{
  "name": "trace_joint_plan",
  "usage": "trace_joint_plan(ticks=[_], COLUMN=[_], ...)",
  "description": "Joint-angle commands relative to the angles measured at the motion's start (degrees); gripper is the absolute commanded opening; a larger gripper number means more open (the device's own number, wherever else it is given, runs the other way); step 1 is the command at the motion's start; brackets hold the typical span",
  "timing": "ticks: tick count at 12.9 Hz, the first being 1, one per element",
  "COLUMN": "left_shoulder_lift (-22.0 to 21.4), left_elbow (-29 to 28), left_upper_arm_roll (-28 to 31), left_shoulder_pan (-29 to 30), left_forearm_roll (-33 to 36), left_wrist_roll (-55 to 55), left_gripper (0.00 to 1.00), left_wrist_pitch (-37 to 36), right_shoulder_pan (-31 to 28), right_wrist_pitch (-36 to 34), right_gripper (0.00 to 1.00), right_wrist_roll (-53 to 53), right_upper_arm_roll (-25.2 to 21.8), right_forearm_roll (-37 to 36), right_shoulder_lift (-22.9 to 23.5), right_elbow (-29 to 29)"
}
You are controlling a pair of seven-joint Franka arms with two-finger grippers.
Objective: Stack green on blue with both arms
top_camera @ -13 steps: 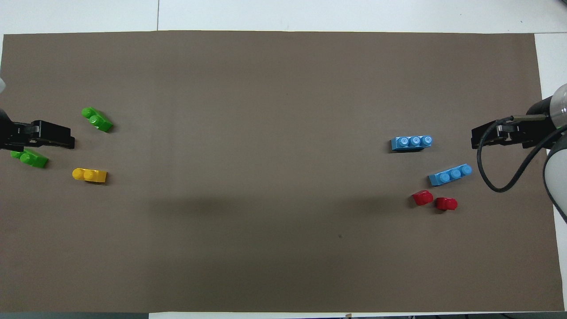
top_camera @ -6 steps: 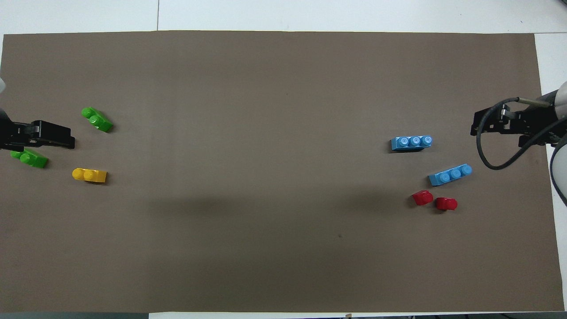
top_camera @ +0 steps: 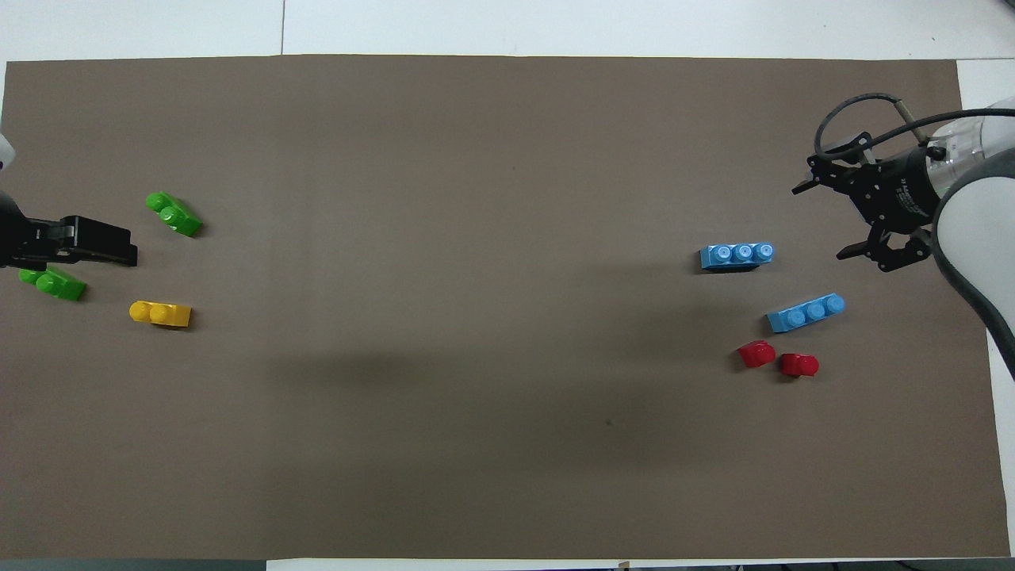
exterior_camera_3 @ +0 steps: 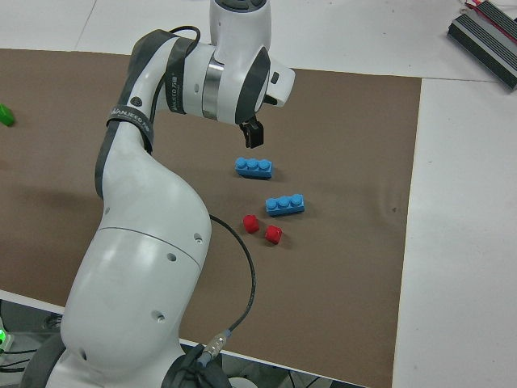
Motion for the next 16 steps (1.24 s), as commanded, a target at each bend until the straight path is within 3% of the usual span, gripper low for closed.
trace_joint_plan(ticks=[1,4,9,14,16], left_shoulder_lift=[-2.1,-3.0,-3.7,-1.8,-0.4], left_elbow=[-2.6,-5.2,-8.2,-9.6,-9.6], left_upper_arm_roll=[-1.3,-4.7,-4.9,-4.8,-4.6], left_shoulder_pan=[-0.3,-0.3,-3.2,-1.3,-0.5], left_forearm_roll=[-0.9,-0.9,-1.2,-3.0,-3.0], left_wrist_roll=[-5.5,-14.8,-33.8,-49.0,-50.4], left_gripper=[1.00,1.00,1.00,1.00,1.00], left_wrist_pitch=[1.2,4.7,9.8,18.0,19.0], right_shoulder_pan=[-1.9,-3.8,-5.3,-5.0,-4.9], right_wrist_pitch=[0.5,2.5,7.6,15.1,16.9], right_gripper=[1.00,1.00,1.00,1.00,1.00], right_wrist_roll=[5.1,7.8,8.6,8.6,8.5], right_upper_arm_roll=[0.3,0.1,0.2,0.2,0.2], right_forearm_roll=[4.2,8.4,9.3,14.4,15.4], right_shoulder_lift=[3.4,5.7,10.2,10.6,10.6], right_elbow=[0.4,-0.3,-2.9,-9.7,-11.5])
